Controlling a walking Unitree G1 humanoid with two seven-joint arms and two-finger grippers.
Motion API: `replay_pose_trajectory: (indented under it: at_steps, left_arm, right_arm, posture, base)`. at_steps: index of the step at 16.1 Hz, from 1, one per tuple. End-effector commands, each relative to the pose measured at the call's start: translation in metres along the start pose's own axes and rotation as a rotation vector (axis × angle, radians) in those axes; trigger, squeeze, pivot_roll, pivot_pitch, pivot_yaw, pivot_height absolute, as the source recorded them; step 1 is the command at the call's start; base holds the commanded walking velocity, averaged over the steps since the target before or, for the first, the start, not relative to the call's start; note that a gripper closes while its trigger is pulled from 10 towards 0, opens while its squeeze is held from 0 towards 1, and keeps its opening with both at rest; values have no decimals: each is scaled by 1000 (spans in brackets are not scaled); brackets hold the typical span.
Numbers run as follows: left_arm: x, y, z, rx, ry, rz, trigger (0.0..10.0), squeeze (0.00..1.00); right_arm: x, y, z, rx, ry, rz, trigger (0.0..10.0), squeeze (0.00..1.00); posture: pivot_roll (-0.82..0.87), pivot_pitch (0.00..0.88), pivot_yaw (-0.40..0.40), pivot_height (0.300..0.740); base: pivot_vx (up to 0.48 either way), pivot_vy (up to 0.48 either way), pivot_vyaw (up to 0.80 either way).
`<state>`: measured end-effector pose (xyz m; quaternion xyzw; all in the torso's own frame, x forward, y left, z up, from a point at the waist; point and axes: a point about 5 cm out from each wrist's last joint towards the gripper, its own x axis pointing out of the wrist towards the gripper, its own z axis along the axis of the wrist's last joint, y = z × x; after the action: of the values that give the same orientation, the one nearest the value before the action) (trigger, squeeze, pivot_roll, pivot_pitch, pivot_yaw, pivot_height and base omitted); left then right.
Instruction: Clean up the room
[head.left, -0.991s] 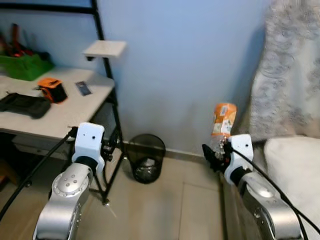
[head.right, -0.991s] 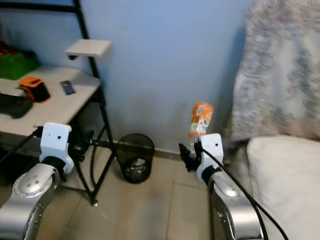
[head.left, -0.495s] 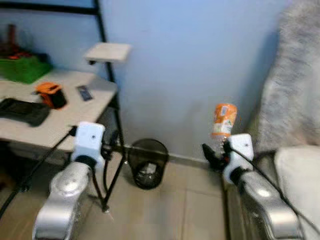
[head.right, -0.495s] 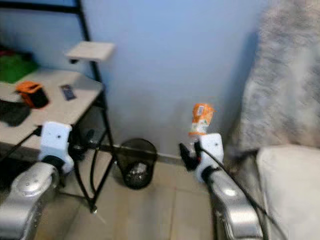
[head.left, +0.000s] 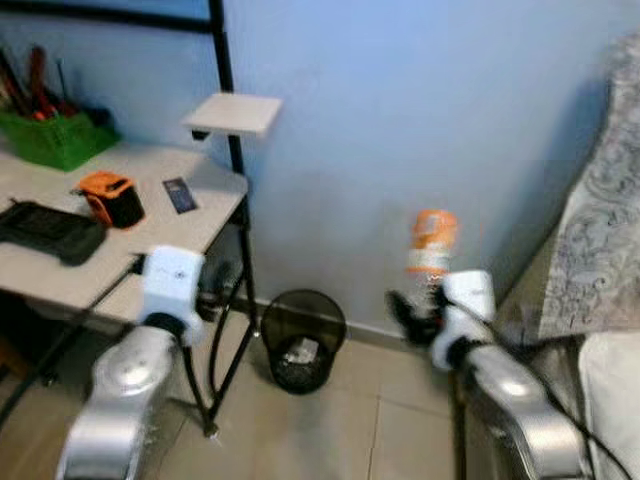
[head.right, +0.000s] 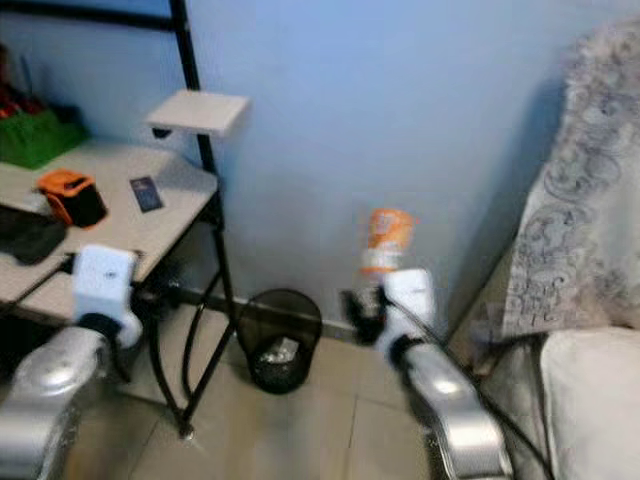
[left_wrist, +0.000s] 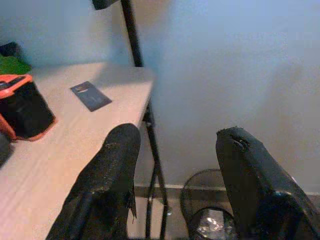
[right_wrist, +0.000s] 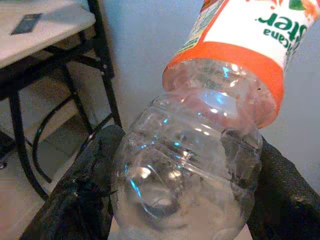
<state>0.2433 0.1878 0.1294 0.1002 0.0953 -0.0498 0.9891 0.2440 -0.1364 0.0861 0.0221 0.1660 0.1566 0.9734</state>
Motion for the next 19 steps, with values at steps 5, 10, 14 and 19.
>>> replay_pose_trajectory:
  at_steps: [5, 10, 14, 19]
  left_arm:
    - [3, -9, 3, -1, -9, -37, 10000, 0]
    - [5, -10, 4, 2, -11, -43, 10000, 0]
    - [4, -9, 3, -10, -10, -43, 10000, 0]
    - [3, -7, 3, -2, -7, -47, 10000, 0]
  right_arm:
    - [-3, -15, 2, -11, 2, -57, 10000, 0]
    - [-2, -16, 1, -10, 5, -65, 10000, 0]
    - [-2, -16, 1, -8, 5, -67, 10000, 0]
    - [-1, -15, 1, -4, 3, -68, 10000, 0]
  posture:
    - [-10, 0, -14, 740]
    - [-9, 0, -13, 740]
    - [-10, 0, -12, 740]
    - [-13, 0, -9, 740]
  base:
    - [307, 0, 0]
    - [309, 0, 0]
    - [310, 0, 0]
    - [308, 0, 0]
